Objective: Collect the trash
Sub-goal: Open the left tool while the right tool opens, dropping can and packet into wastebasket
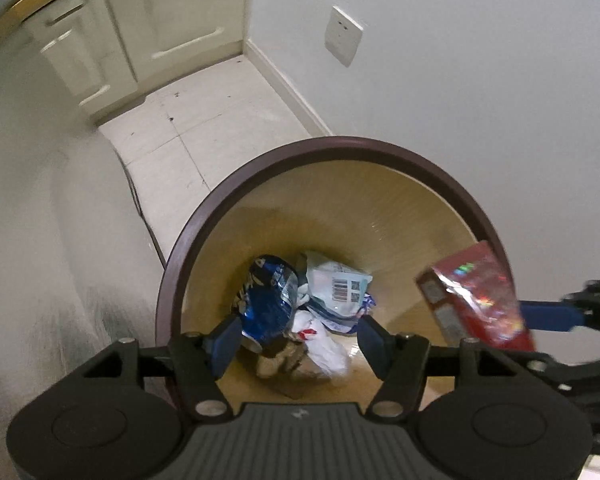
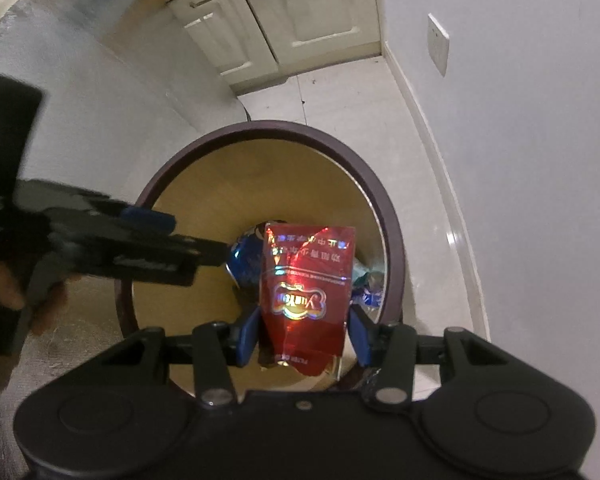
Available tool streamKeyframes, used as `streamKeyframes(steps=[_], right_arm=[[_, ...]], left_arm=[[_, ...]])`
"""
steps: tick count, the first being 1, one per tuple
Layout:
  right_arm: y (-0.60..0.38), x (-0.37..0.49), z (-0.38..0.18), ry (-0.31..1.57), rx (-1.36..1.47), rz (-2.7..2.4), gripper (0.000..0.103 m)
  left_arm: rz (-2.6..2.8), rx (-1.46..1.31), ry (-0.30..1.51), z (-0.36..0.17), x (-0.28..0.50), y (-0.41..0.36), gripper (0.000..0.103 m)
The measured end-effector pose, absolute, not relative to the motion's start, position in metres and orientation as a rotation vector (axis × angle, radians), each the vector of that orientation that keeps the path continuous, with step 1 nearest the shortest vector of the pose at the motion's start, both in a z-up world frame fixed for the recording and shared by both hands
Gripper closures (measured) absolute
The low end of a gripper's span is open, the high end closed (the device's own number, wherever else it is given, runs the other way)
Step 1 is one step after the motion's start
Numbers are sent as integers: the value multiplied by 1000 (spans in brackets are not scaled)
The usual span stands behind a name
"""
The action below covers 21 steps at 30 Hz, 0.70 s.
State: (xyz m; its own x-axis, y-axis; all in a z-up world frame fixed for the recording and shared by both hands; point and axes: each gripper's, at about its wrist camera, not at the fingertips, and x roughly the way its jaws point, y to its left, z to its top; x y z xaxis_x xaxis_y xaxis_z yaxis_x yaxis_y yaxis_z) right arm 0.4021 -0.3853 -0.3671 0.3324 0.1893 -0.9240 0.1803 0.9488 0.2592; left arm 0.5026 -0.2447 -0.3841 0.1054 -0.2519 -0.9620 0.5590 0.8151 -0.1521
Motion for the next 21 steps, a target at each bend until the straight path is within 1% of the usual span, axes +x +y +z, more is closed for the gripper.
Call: streamKeyframes(steps=[3, 4, 6, 8, 10, 11, 14, 15, 21], right_arm=[[-384, 407, -373, 1238, 356, 4, 52], [-383, 408, -376, 1241, 361, 2, 48], [-383, 410, -379, 1250, 365, -7, 44], [-383, 410, -379, 1263, 363, -4, 35], [-383, 407, -376, 1265, 346, -1, 30], [-383, 406, -374, 1266, 333, 4, 28], [-382, 400, -370, 1269, 304, 21, 28], [-382, 398, -368, 1271, 295, 28, 28], [-389, 387, -350, 1261, 289, 33, 28]], left_arm=[[-578, 238, 1343, -379, 493, -236, 33], [-566, 231, 1345, -377, 489, -233, 30], [-542, 223, 1349, -373, 483, -229, 28], [-524, 212, 1358, -372, 480, -225, 22], [-506, 209, 1364, -370, 476, -221, 19], [-497, 209, 1367, -369, 475, -219, 18], [-473, 212, 1374, -365, 471, -216, 13], [-464, 214, 1371, -362, 469, -214, 10], [-414, 198, 1353, -342, 458, -202, 0]])
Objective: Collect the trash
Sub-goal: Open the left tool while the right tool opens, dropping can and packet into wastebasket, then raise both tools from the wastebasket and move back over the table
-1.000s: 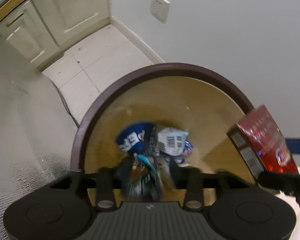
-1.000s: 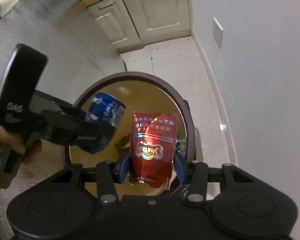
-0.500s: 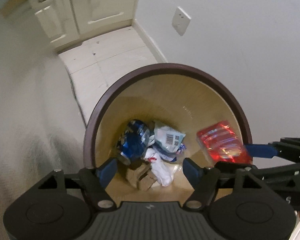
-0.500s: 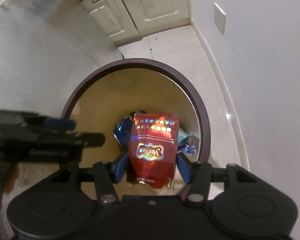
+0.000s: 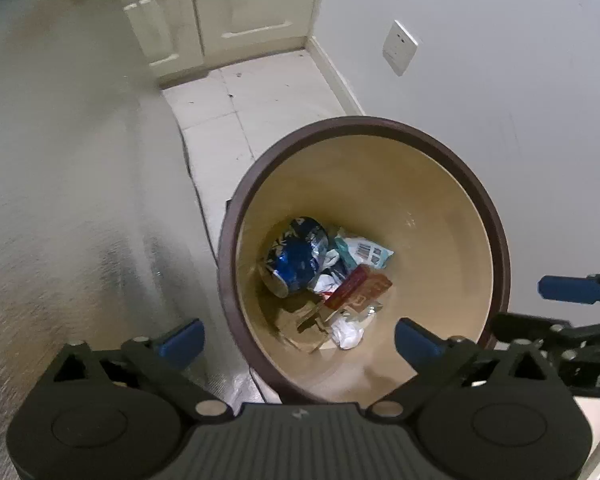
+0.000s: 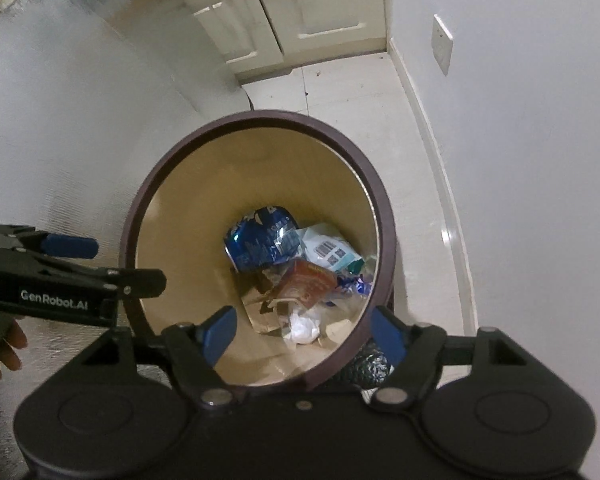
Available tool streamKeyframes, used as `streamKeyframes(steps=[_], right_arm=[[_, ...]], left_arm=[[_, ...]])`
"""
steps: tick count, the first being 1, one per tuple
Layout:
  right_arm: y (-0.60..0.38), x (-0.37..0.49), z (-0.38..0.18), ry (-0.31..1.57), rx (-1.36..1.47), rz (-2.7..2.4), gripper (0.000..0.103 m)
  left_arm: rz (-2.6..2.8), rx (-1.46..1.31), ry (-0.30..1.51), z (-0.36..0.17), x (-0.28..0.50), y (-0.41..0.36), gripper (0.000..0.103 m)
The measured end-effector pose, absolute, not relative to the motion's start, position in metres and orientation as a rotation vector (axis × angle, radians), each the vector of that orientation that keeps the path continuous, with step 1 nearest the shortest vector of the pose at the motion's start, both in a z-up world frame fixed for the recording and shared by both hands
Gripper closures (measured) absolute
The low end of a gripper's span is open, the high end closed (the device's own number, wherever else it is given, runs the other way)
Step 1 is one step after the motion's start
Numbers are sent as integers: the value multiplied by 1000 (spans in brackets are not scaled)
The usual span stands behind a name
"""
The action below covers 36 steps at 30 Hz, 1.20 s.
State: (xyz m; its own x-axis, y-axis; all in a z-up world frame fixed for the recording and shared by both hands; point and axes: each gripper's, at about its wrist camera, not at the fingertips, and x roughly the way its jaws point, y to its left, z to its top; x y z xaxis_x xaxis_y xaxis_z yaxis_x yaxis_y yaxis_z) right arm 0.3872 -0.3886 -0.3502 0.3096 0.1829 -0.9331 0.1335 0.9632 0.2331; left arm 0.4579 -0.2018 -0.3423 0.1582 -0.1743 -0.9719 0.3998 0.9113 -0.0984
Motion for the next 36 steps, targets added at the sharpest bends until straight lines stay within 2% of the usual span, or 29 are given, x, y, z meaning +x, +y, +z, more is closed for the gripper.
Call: streamKeyframes(steps=[9, 25, 36], right_arm=[[-394, 376, -311, 1217, 249, 56, 23], [-395, 342, -244, 1144, 169, 77, 0], [-398, 315, -204, 1087, 138, 47, 0]], left_arm=[[-363, 156, 1312, -303, 436, -188, 0], [-316, 137, 1213, -235, 390, -177, 0], [-286, 127, 1148, -199, 358, -165, 0]])
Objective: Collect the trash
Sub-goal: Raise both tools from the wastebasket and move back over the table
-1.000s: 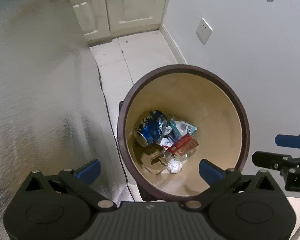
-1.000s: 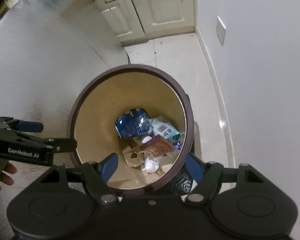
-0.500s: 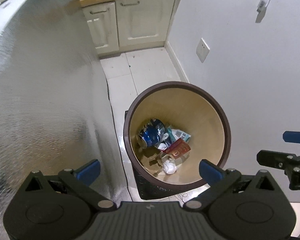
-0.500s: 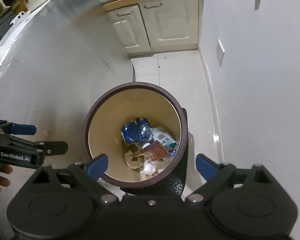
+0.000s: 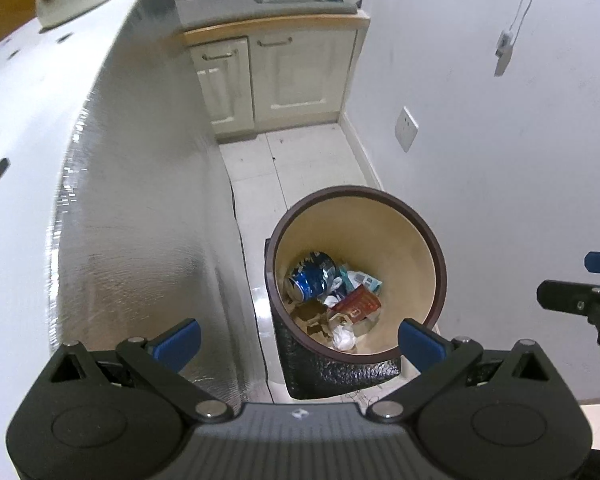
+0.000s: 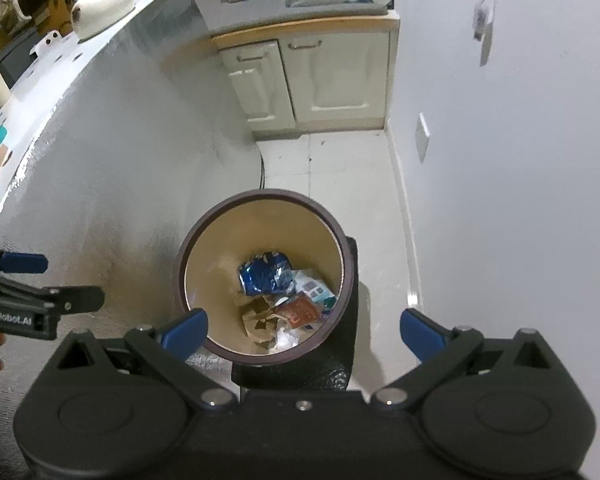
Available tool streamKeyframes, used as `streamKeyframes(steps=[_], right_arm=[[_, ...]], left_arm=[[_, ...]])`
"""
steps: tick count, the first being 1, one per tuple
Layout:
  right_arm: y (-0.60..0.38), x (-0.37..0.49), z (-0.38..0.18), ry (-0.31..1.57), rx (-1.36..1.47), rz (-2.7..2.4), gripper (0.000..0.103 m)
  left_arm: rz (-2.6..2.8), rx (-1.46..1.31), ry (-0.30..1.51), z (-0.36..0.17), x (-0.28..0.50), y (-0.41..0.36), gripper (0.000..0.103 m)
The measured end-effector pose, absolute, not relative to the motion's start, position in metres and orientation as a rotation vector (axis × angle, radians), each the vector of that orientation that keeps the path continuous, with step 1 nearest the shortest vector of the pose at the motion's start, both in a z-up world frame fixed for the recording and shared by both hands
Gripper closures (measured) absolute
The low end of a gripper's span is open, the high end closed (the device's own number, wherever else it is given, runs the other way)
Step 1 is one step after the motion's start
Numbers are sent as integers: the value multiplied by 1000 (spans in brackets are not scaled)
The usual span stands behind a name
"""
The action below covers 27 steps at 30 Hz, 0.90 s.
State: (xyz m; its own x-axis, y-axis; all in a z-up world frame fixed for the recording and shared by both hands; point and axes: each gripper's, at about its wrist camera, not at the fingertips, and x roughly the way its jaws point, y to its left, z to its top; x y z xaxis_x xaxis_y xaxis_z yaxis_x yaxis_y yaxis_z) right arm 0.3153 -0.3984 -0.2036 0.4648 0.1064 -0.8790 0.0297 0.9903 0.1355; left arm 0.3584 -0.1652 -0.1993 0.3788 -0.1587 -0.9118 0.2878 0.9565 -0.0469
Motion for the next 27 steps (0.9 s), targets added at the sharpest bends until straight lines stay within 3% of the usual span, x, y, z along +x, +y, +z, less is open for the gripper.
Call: streamKeyframes(steps=[17, 27], right_arm=[[-377, 276, -140, 975, 120, 23, 0], [-328, 251, -94, 869, 113, 21, 0]], left_arm=[[-280, 65, 977, -122, 304, -120, 0], [-250, 11, 865, -72, 271, -54, 0]])
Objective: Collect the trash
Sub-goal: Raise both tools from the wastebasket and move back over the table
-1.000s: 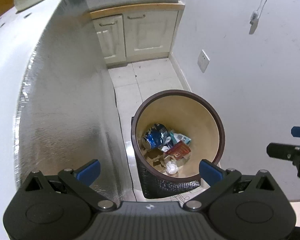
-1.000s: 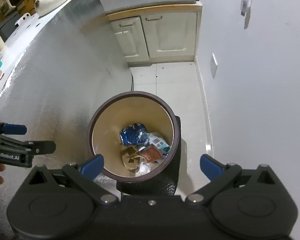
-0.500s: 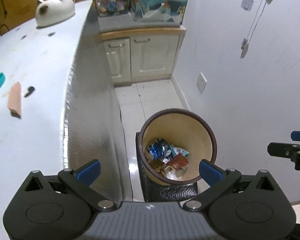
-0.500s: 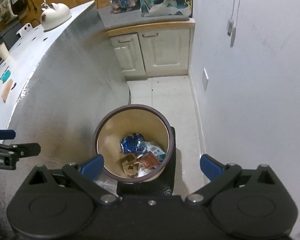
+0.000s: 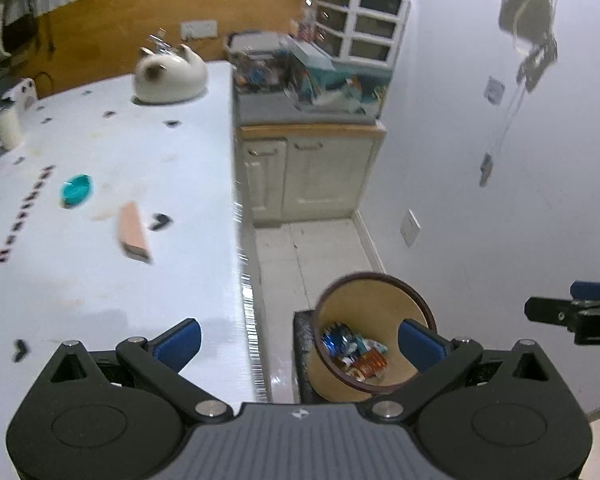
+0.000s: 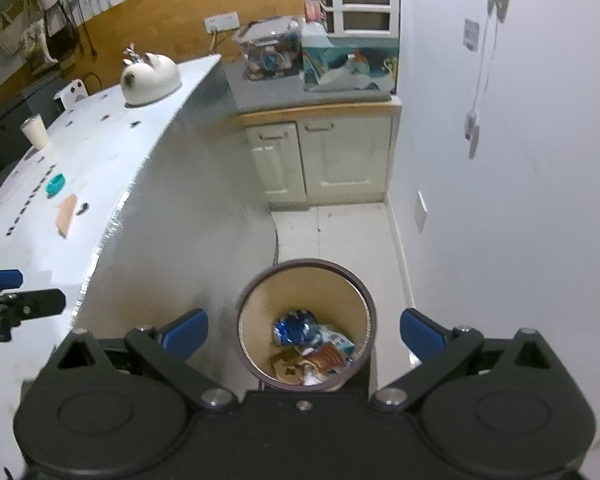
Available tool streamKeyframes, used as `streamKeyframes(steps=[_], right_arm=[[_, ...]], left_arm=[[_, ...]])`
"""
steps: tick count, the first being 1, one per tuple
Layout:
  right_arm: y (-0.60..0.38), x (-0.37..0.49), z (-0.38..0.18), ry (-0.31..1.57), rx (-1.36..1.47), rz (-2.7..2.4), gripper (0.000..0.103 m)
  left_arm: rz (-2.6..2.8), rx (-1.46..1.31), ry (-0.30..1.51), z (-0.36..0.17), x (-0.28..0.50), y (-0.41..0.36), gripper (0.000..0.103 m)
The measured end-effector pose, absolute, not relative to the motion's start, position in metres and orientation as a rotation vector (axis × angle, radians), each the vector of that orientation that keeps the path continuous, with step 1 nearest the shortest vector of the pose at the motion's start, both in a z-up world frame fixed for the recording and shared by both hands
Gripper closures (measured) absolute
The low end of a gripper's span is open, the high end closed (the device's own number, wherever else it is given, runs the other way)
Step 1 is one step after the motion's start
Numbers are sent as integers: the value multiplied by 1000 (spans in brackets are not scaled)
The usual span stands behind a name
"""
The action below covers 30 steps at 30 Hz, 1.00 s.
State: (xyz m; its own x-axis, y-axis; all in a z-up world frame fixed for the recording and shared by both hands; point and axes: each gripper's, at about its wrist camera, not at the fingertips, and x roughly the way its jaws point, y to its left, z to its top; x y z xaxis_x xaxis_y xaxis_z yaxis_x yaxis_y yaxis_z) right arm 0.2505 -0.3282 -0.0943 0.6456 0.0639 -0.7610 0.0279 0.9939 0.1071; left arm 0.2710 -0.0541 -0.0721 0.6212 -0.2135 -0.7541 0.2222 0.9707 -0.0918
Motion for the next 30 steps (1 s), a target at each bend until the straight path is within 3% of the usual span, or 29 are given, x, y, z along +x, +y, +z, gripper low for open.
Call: streamKeyframes(steps=[17, 30], right_arm=[[-186, 249, -63, 778, 45, 111, 0], [-94, 274, -64, 735, 23, 135, 0]], left_arm=[[-150, -44, 787, -44, 253, 86, 0], [-154, -37, 758, -43, 292, 158, 0]])
